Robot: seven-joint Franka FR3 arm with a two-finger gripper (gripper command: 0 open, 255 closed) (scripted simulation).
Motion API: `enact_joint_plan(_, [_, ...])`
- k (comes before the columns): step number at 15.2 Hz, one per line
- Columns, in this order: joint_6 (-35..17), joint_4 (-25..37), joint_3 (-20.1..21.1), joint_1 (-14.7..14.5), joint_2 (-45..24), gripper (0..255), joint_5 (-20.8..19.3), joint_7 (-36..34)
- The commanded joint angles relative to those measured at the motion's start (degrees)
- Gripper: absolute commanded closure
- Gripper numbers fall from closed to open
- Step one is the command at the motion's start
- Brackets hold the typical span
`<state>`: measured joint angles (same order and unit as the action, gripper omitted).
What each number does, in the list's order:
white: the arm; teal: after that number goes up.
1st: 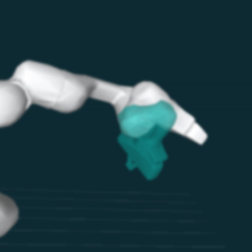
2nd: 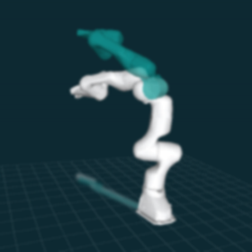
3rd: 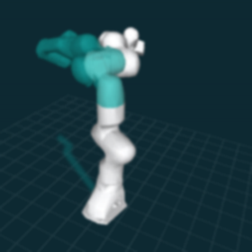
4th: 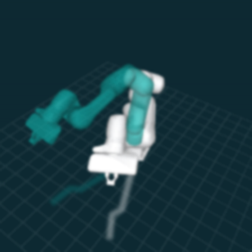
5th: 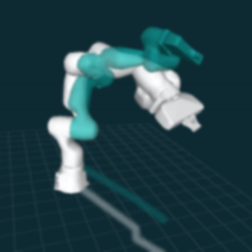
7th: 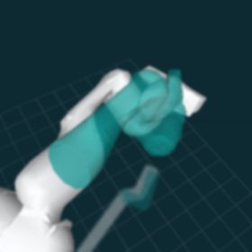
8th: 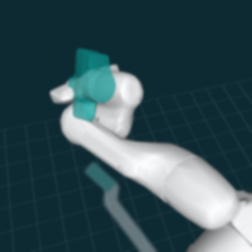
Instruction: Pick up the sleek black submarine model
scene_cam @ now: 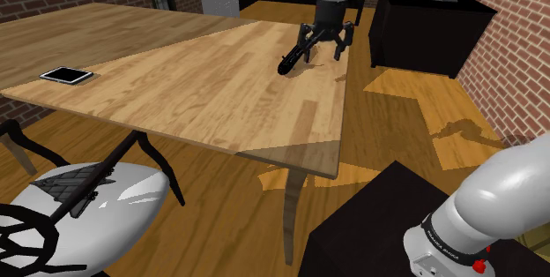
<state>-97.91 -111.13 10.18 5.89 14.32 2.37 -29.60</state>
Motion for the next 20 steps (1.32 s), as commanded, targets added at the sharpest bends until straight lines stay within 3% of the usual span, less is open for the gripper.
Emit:
enact_joint_plan(1, [-0.17,4.09,0.68,0.72,-4.30,0,-1.13,-4.70])
enact_joint_plan(9, [2.51,24.78,0.77,1.55,-23.12,0,-6.61,-21.21])
enact_joint_plan(15, [8.93,46.34,-1.75,0.75,-38.86,0,-9.74,-30.90])
enact_joint_plan(20, [5.31,41.80,-1.82,1.01,-37.95,0,-9.61,-31.21])
